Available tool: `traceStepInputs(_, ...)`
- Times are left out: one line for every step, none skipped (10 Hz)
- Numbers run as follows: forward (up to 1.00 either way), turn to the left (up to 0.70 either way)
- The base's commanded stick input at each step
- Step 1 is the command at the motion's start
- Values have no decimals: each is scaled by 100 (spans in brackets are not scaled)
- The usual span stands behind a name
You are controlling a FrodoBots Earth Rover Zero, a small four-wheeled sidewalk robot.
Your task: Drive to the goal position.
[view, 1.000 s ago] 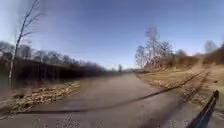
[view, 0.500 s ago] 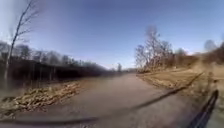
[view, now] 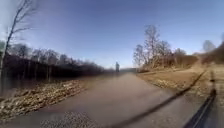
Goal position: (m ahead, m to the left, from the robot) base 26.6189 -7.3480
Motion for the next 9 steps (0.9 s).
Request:
traceStepInputs(0,-42)
traceStepInputs(15,-76)
traceStepInputs(85,-34)
traceStepInputs(85,-34)
traceStepInputs(85,-34)
traceStepInputs(85,-34)
traceStepInputs(85,-34)
traceStepInputs(85,-34)
traceStepInputs(85,-34)
